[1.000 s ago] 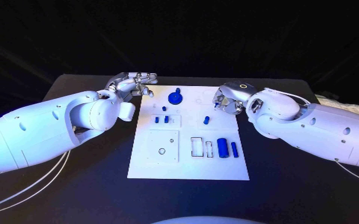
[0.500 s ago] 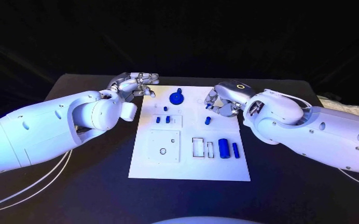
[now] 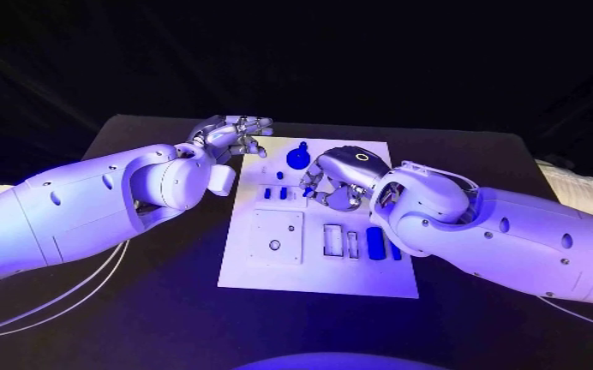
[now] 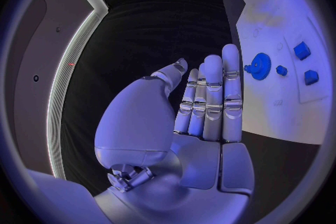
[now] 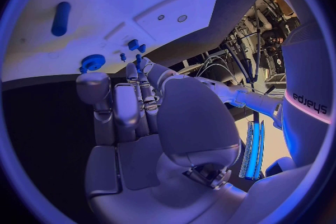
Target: Assemble the parts on the task board
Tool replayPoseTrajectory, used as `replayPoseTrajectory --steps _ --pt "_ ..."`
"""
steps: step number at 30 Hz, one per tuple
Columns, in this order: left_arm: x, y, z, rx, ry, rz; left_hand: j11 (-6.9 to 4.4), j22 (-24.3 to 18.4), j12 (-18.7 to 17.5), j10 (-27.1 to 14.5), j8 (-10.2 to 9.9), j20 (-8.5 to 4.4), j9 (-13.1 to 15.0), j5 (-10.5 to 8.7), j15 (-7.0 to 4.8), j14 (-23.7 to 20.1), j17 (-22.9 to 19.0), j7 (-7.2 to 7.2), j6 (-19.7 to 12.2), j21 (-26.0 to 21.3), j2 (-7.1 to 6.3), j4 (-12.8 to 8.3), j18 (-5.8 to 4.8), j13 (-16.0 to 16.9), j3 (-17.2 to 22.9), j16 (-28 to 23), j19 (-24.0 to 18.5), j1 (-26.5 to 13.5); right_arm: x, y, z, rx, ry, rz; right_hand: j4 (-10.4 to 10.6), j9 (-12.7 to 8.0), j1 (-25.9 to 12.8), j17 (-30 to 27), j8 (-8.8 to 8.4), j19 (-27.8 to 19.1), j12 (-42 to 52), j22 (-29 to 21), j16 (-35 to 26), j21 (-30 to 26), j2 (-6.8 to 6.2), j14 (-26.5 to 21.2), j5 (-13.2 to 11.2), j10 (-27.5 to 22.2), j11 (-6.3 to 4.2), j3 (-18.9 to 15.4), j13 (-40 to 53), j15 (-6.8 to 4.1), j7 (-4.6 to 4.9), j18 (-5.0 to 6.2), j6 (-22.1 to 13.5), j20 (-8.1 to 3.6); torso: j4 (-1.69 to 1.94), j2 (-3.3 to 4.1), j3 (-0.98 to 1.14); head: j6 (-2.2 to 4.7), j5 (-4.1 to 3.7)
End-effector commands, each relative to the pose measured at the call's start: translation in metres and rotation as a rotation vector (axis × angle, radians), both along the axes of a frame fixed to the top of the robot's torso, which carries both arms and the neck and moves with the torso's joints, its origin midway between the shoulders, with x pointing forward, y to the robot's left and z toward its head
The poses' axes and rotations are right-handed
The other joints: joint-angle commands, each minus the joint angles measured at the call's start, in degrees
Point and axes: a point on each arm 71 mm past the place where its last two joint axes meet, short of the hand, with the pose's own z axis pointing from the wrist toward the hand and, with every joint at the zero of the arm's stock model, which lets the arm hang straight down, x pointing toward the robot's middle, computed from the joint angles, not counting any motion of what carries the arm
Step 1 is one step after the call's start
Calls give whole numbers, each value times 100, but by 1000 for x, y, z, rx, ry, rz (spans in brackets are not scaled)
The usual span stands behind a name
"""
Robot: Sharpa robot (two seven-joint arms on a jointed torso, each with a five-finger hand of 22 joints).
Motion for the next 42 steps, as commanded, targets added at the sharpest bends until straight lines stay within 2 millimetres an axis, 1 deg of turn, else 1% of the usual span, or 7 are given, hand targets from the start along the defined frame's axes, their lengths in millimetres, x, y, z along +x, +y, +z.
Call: replayPoseTrajectory --steps 1,8,14,21,25,30,42 --pt "-1 -5 1 -21 -2 -23 10 -12 29 -36 40 -13 -6 34 10 -31 -7 10 -44 -37 -1 -2 103 8 -24 2 35 -49 -4 7 -9 -29 21 30 -9 6 -20 3 -6 28 -35 7 37 25 -4 207 10 52 -1 36 -9 -45 20 -90 23 -4 6 -1 -4 -28 50" --pt "-3 -6 1 -20 3 -26 7 -17 36 -38 44 -13 -6 35 8 -32 -8 7 -44 -43 4 -6 104 10 -26 4 38 -40 -11 20 -30 -61 81 61 -13 6 -19 6 -9 29 -39 9 40 27 -5 208 11 53 1 40 -12 -45 24 -90 21 -5 -4 4 9 -56 106" --pt "-3 -8 2 -22 3 -29 9 -33 57 -47 55 -12 -6 35 9 -33 -12 9 -48 -59 6 11 105 16 -55 9 48 -55 -15 27 -42 -76 103 73 -14 3 -31 2 -22 26 -55 -1 40 23 -10 208 11 43 10 46 -21 -42 33 -88 7 -4 2 5 12 -64 118" --pt "-3 -8 1 -22 8 -33 10 -40 65 -52 59 -11 -7 35 9 -34 -14 10 -52 -67 5 19 105 18 -69 11 52 -63 -14 27 -45 -80 89 60 -13 3 -32 9 -23 28 -57 7 46 28 -8 209 11 43 11 47 -22 -41 34 -90 6 -4 9 6 14 -102 119" --pt "-3 -8 1 -21 11 -34 10 -42 67 -54 60 -11 -7 35 10 -35 -14 10 -53 -69 5 20 105 19 -73 11 53 -64 -15 28 -47 -87 93 62 -14 4 -33 10 -23 28 -57 6 47 27 -8 209 11 44 11 48 -22 -41 34 -90 6 -4 -5 7 15 -118 144" --pt "-3 -9 1 -21 14 -38 11 -47 71 -62 61 -10 -8 35 10 -36 -16 11 -59 -74 2 22 105 20 -83 12 56 -66 -14 29 -49 -99 100 61 -14 4 -33 14 -24 29 -58 8 51 29 -7 210 12 45 11 49 -23 -41 35 -90 6 -4 -4 3 13 -138 141" --pt "-3 -10 1 -21 18 -42 11 -47 71 -62 61 -10 -8 35 10 -36 -16 11 -59 -74 2 22 105 20 -83 12 56 -66 -15 34 -55 -143 120 72 -15 4 -35 20 -25 29 -61 8 57 29 -6 211 11 46 12 52 -24 -41 36 -90 6 -4 2 -1 10 -162 156"
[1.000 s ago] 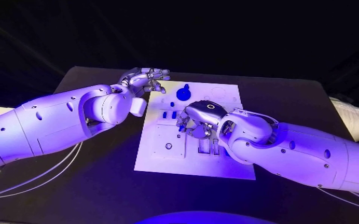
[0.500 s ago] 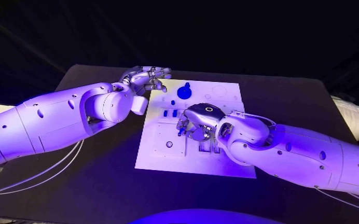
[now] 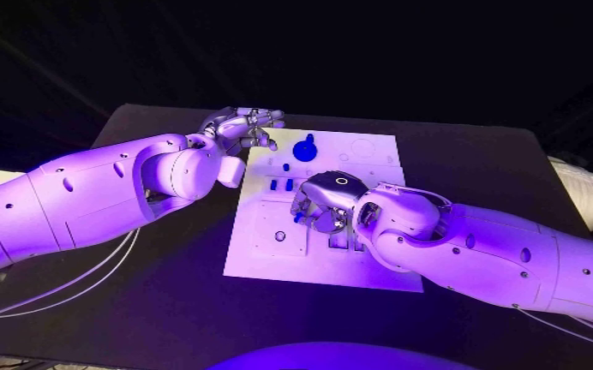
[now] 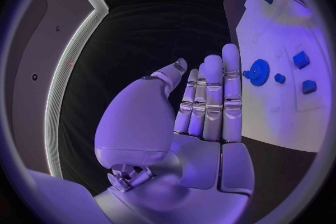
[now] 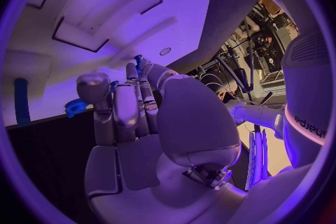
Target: Assemble the parts on the task board
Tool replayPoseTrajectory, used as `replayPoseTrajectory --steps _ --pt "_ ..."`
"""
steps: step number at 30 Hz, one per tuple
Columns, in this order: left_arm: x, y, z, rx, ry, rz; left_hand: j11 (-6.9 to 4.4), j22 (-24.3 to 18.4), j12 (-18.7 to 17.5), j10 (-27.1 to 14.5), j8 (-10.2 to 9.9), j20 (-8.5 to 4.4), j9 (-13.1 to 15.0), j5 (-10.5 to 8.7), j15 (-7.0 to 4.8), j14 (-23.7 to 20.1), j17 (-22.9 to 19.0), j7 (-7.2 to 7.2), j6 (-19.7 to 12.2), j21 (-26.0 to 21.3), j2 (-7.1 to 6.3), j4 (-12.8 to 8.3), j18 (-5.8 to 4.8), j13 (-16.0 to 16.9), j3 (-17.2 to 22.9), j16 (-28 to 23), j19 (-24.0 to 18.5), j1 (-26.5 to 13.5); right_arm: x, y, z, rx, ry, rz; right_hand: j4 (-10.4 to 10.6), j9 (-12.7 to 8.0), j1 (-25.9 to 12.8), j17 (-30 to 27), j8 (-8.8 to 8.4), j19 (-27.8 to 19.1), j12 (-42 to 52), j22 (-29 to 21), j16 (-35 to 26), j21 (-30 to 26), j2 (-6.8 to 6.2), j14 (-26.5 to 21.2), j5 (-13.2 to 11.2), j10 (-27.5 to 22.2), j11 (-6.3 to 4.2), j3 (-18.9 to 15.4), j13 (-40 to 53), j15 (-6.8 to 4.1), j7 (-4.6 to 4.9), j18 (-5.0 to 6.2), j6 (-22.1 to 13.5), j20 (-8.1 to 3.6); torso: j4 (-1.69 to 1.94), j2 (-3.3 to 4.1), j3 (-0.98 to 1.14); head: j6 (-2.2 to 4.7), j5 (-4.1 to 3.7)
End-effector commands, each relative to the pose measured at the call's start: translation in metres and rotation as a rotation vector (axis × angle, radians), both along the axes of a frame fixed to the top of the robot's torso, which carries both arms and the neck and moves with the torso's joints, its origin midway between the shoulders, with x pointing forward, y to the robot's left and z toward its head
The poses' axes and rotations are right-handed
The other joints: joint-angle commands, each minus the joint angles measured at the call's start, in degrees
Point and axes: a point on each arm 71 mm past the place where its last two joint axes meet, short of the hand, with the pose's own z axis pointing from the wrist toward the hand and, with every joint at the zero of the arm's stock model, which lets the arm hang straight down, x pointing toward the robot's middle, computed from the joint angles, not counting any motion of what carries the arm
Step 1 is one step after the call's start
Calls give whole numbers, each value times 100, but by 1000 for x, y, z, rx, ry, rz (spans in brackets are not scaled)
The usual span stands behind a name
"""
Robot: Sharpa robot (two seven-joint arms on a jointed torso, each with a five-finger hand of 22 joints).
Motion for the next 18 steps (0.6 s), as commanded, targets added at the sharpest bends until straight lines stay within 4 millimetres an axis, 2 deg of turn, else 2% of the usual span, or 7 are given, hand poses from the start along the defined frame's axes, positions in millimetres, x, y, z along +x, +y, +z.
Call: replayPoseTrajectory --steps 1,9,14,16,18 --pt "-1 -3 1 -13 3 -22 -9 -5 38 -43 39 11 -9 35 10 -36 -10 -9 -39 -21 1 -2 105 10 -26 12 35 -66 -2 2 -4 -52 7 14 8 5 -35 7 -14 30 -27 -1 35 30 -6 211 22 47 11 29 3 -41 35 -90 8 -4 1 -2 -4 -10 11" --pt "-1 -3 1 -12 5 -23 -8 -11 44 -52 40 12 -11 36 11 -40 -12 -8 -46 -28 0 -1 105 11 -36 12 37 -64 -3 5 -6 -81 2 18 6 6 -39 5 -15 29 -30 -2 34 30 -12 210 21 47 12 27 1 -40 36 -90 7 -4 -7 -2 -4 -18 14" --pt "-1 -3 1 -12 7 -25 -8 -11 44 -52 40 12 -11 36 11 -40 -12 -8 -46 -28 0 -1 105 11 -36 12 37 -64 -3 8 -6 -85 -19 10 19 -4 -120 8 -52 22 -72 -12 43 26 -89 211 20 12 34 -15 -15 -23 55 -90 -42 4 -1 -4 -5 -22 5" --pt "-1 -4 1 -12 8 -26 -8 -11 44 -52 40 12 -11 36 11 -40 -12 -8 -46 -28 0 -1 105 11 -36 12 37 -64 -2 8 -5 -72 -32 1 51 -66 -230 20 -142 -30 -210 -125 59 -46 -200 212 13 -243 118 -64 -45 41 134 -81 -300 32 2 -4 -7 -21 7" --pt "-2 -4 1 -12 10 -27 -7 -18 48 -61 42 12 -12 36 12 -44 -14 -7 -52 -35 2 -2 105 11 -42 11 38 -59 -1 7 -4 -53 -51 -16 56 -199 -313 -78 -139 -206 -352 -469 -24 -281 -339 162 29 -728 228 -154 -36 130 216 -28 -812 101 1 1 -4 -25 17"
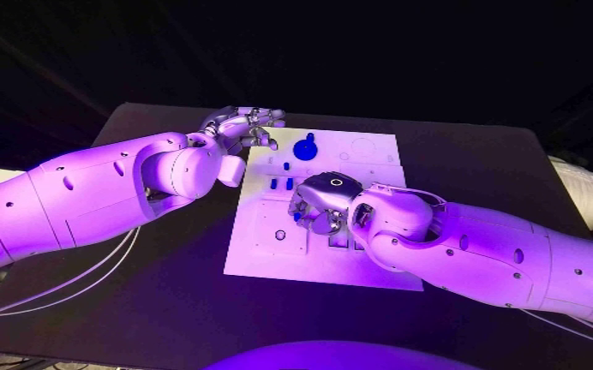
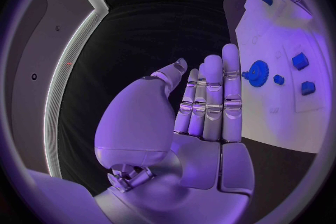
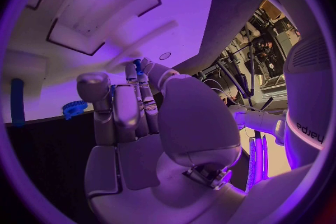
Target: Assemble the parts on the task board
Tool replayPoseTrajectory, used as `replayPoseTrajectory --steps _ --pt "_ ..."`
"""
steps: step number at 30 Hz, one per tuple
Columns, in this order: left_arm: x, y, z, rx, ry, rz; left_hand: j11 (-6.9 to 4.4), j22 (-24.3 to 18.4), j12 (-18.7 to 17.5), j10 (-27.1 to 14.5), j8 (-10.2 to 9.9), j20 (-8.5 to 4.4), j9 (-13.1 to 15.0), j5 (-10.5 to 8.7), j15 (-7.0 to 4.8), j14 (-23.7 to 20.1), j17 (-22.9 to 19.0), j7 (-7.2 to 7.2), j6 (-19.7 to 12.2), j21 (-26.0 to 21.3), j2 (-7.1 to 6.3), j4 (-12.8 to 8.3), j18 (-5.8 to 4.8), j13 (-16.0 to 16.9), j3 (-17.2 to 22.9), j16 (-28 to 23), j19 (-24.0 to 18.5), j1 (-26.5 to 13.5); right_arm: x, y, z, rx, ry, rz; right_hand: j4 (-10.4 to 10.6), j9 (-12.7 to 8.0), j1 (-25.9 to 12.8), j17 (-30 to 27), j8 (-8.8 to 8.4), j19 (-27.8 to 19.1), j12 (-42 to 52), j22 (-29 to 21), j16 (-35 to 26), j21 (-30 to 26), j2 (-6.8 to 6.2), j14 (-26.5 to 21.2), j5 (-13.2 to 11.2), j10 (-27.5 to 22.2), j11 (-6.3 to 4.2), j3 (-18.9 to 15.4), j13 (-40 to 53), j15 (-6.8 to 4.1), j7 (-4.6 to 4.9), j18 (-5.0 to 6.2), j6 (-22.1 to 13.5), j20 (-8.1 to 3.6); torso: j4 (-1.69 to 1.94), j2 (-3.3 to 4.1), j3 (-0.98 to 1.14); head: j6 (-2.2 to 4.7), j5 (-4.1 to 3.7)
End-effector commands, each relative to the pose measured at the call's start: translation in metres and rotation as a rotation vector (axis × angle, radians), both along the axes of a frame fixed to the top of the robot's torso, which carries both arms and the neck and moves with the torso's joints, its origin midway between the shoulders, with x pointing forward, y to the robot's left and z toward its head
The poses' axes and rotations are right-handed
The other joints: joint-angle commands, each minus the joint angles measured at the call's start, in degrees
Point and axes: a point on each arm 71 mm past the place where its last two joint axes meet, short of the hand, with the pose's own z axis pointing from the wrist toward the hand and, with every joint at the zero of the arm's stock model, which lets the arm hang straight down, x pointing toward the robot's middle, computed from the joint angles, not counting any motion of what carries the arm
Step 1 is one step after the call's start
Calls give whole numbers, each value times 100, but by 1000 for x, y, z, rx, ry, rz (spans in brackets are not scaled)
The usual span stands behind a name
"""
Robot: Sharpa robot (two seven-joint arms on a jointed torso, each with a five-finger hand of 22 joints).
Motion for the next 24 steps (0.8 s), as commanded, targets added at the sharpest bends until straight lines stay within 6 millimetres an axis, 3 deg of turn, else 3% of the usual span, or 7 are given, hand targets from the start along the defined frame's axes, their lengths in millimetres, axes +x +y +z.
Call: replayPoseTrajectory --steps 1,5,13,17,19,24 --pt "-1 -3 1 -12 3 -22 13 -6 18 -41 19 12 -6 36 12 -44 -7 -7 -52 -36 2 -2 106 6 -43 11 39 -59 2 -2 0 1 -45 -31 -12 -136 -69 -147 -17 -208 -107 -355 -97 -251 -109 112 33 -530 111 -124 8 107 104 -10 -495 72 4 5 3 -3 10" --pt "-1 -2 1 -12 5 -22 13 -6 18 -41 19 12 -6 36 12 -44 -7 -7 -52 -36 2 -2 106 6 -43 11 39 -59 3 -5 2 29 -70 -50 -34 -166 -52 -319 -7 -331 -73 -543 -246 -393 -145 14 28 -809 148 -233 19 141 131 33 -642 109 2 -1 3 -4 9" --pt "-1 -1 1 -10 6 -20 16 -14 22 -55 20 13 -8 36 14 -49 -10 -4 -62 -45 4 -1 106 7 -52 11 40 -55 -2 -16 10 110 -110 -61 -70 -140 31 -325 43 -323 124 -509 -226 -375 -81 5 33 -774 135 -261 56 136 117 34 -517 116 1 0 12 9 19" --pt "0 0 1 -9 2 -12 16 -17 25 -57 21 13 -9 36 14 -50 -11 -4 -64 -47 7 -2 106 8 -54 12 42 -52 -4 -30 20 177 -125 -83 -63 -114 44 -275 95 -243 344 -393 -154 -286 -38 58 59 -581 99 -246 78 108 95 16 -329 107 -6 0 7 26 14" --pt "0 1 0 -8 1 -9 16 -20 28 -60 23 14 -9 36 14 -50 -12 -4 -65 -50 11 -4 106 8 -55 13 44 -45 -3 -40 27 193 -119 -102 -57 -111 31 -248 98 -212 406 -352 -121 -255 -52 81 68 -530 84 -244 73 99 81 10 -284 101 -12 -2 12 31 12" --pt "1 3 0 -6 -4 2 16 -20 29 -61 23 14 -9 36 14 -50 -12 -4 -65 -51 12 -4 106 9 -55 13 44 -43 3 -66 41 167 -91 -149 -14 -120 -61 -232 70 -179 496 -318 -93 -228 -129 107 112 -476 46 -314 48 75 28 3 -257 86 -17 -8 2 67 -31"
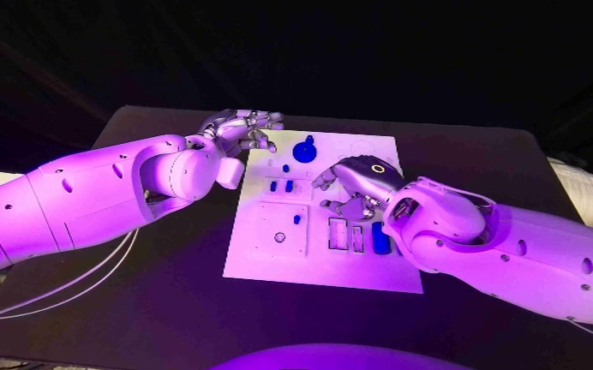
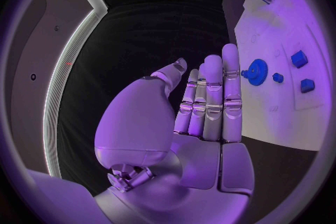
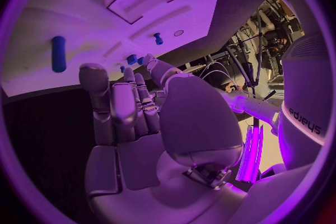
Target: Assemble the parts on the task board
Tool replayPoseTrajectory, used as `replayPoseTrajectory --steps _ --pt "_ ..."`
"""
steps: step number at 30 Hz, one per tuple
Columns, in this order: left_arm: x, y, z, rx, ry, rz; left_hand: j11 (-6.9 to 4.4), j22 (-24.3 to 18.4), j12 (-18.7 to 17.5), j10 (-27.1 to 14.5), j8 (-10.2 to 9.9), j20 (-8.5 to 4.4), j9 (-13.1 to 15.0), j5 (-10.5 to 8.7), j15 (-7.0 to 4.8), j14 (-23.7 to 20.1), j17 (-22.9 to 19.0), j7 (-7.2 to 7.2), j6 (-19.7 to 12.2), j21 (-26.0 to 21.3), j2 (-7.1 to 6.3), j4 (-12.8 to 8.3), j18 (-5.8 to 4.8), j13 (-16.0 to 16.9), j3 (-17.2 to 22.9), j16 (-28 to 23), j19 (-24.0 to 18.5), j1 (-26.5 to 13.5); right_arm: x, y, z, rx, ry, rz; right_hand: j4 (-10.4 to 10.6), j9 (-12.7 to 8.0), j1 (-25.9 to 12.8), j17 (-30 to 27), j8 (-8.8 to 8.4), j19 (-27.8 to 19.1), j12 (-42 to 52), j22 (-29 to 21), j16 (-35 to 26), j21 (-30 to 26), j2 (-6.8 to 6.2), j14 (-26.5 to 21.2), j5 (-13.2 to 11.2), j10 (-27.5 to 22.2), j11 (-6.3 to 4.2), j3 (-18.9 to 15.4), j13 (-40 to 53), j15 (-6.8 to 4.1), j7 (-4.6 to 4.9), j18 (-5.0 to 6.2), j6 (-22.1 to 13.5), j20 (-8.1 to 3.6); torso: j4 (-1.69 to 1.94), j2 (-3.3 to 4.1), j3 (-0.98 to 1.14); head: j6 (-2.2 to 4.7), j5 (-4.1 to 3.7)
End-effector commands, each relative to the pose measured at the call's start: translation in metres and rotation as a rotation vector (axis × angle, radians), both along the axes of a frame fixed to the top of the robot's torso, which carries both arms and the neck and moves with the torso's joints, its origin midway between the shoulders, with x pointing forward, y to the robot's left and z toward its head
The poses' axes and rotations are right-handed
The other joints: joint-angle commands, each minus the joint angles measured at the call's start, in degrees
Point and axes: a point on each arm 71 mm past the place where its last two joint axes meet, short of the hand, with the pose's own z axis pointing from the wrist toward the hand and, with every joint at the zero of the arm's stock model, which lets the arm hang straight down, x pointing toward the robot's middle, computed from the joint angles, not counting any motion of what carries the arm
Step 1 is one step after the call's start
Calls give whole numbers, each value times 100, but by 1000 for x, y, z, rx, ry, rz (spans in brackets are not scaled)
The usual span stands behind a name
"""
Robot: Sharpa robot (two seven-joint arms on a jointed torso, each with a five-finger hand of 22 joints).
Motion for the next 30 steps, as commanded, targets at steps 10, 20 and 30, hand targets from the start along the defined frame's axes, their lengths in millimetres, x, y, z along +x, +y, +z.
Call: replayPoseTrajectory --steps 10,20,30 --pt "2 2 1 -7 -15 8 -8 -15 47 -43 35 13 -8 36 -9 -30 -10 -7 -22 -39 24 -13 107 10 -29 17 52 -17 19 -49 11 -162 76 -103 28 -38 -48 -230 -75 -67 -10 -213 -161 -148 -150 47 23 -329 11 -408 -53 -16 -158 32 -136 -1 -10 -4 -1 74 -62" --pt "2 2 1 -9 -15 5 -8 -15 47 -43 35 13 -8 36 -9 -30 -10 -7 -22 -39 24 -13 107 10 -29 17 52 -17 27 -51 5 -210 77 -117 -6 -25 103 -244 -55 -43 87 -215 -161 -155 -14 68 26 -267 -20 -416 -40 -45 -162 34 -74 -27 4 -5 -5 97 -72" --pt "2 2 1 -10 -16 3 -9 -22 58 -45 42 12 -8 35 -10 -30 -12 -8 -22 -46 29 -20 107 13 -34 19 58 -2 32 -47 -3 -241 83 -124 5 -3 186 -236 -15 29 199 -154 -143 -112 160 96 -38 -77 -68 -290 -52 -93 -142 22 94 -79 -4 1 -5 95 -63"
